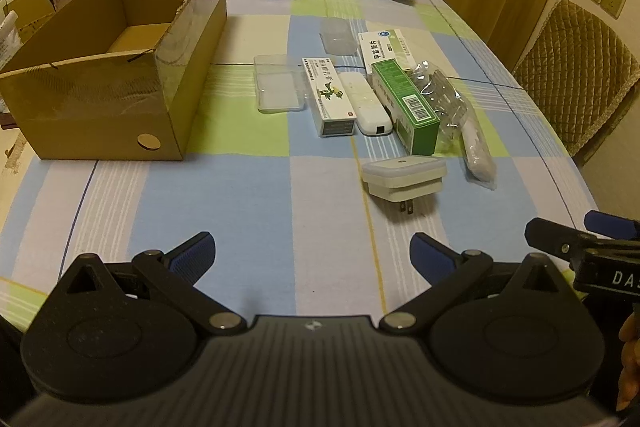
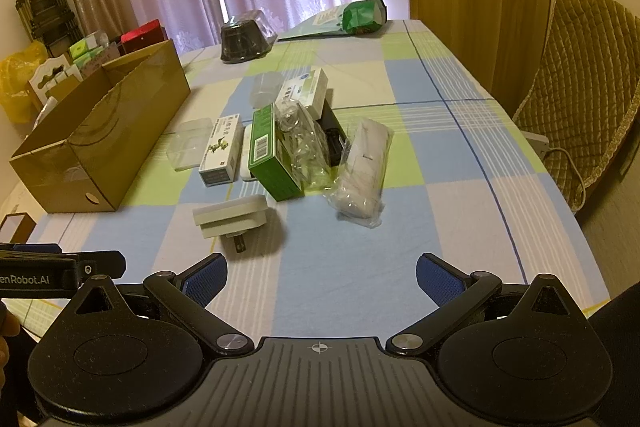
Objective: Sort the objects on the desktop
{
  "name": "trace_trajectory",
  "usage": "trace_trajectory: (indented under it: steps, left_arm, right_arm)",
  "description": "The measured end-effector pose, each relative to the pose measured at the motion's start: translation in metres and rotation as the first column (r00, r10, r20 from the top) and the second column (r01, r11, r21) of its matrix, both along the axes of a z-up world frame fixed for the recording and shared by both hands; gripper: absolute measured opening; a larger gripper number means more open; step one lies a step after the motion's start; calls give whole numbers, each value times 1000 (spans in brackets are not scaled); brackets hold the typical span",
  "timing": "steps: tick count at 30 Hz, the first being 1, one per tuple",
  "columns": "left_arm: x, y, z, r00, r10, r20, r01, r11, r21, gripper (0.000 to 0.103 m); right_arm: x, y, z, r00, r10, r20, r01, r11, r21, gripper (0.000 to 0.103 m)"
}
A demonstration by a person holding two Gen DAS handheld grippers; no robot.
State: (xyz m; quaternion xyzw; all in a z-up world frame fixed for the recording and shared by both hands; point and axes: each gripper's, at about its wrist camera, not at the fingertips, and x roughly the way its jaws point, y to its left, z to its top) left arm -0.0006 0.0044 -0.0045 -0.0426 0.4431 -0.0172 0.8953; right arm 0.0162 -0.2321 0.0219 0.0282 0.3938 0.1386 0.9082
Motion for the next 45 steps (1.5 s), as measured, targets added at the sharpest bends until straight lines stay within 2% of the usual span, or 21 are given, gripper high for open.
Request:
trace_trajectory:
  steps: [10, 18, 22, 32, 36, 40, 45]
  left_arm:
    - [1, 2, -1, 1000, -2, -2, 2, 1000, -3, 102]
    - [2, 3, -2, 1000, -14, -10, 13, 999, -45, 102]
    - [5, 3, -4, 1000, -10, -9, 10, 998, -63, 102]
    - [34, -19, -12, 999, -43, -12, 41, 992, -121, 101]
    - [50, -37, -21, 999, -54, 1, 54, 991, -120, 94]
    - [64, -50, -35, 1000, -20, -5, 19, 993, -113, 92]
    - [80, -62, -50, 1000, 6, -29, -9, 995, -100, 88]
  right_arm:
    - [0, 0, -1, 1000, -2, -5, 2, 1000, 0, 103]
    - [2, -2, 3, 1000, -25, 6, 25, 1000, 11, 103]
    - [5, -9, 13, 994, -82, 74, 80, 997, 24, 103]
    - [42, -22, 6, 994, -106, 20, 105, 994, 25, 103]
    - [52, -22, 3, 994, -104, 27, 104, 995, 7, 103]
    - [60, -26, -2, 994, -95, 45, 96, 995, -23, 103]
    - [75, -41, -20, 991, -136, 4, 136, 990, -35, 103]
